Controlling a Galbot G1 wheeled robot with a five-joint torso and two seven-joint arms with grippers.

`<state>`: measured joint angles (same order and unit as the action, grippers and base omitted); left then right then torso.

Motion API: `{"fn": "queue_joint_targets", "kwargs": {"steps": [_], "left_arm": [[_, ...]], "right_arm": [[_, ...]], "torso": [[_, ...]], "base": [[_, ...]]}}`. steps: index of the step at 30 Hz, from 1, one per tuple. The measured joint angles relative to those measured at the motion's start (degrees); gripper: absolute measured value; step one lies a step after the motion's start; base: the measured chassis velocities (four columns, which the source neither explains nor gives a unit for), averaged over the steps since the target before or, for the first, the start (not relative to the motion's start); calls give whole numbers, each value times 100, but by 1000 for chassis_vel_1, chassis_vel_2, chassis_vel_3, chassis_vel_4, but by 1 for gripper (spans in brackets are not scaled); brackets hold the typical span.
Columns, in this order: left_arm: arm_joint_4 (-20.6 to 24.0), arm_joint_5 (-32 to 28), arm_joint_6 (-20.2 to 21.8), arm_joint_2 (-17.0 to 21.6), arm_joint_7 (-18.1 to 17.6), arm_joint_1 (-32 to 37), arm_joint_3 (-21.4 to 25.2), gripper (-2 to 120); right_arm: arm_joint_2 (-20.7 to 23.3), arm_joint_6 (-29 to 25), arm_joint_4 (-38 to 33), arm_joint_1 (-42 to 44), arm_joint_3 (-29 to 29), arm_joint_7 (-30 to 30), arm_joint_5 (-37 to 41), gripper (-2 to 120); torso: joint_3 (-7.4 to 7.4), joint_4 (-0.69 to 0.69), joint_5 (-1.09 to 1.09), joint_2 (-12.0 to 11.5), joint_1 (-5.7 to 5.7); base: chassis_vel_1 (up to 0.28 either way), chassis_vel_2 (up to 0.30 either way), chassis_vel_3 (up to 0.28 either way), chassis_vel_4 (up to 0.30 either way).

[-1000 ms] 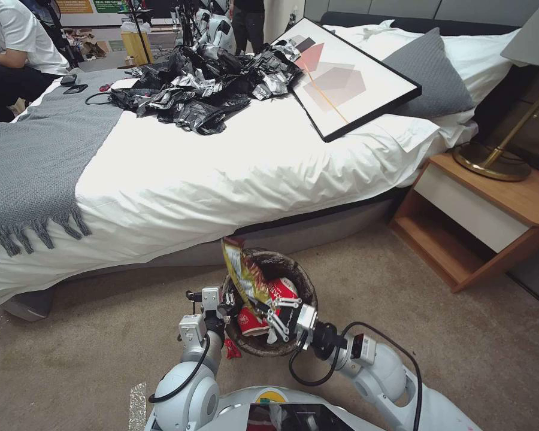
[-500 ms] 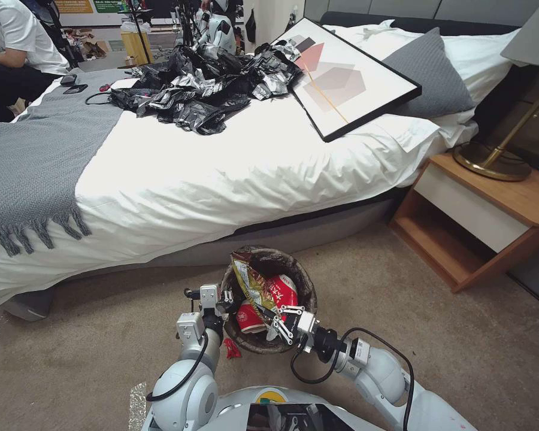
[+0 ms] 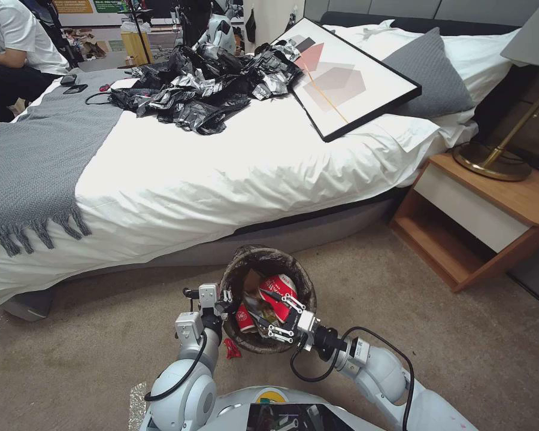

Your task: Pick up the trash bin, then pick up the garbage from the floor and place it into the trash bin.

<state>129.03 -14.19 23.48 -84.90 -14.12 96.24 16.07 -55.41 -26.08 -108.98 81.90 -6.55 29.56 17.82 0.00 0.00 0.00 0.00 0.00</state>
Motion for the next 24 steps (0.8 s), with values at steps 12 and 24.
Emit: {"fn": "queue_joint_targets", "kwargs": {"steps": [12,24], "left_arm": [[0,-19,34,47,-4,4,12,3],[-24,-70,41,141,-4,-23,56,3]], "right_arm": [[9,-50,-80,4,-50,9,-28,100],[-300,-85,-1157,66,-542,-707,110,100]], "torso": [[0,0,0,0,0],[0,0,-1,0,0]], "base": [[0,0,0,0],[0,0,0,0]]}}
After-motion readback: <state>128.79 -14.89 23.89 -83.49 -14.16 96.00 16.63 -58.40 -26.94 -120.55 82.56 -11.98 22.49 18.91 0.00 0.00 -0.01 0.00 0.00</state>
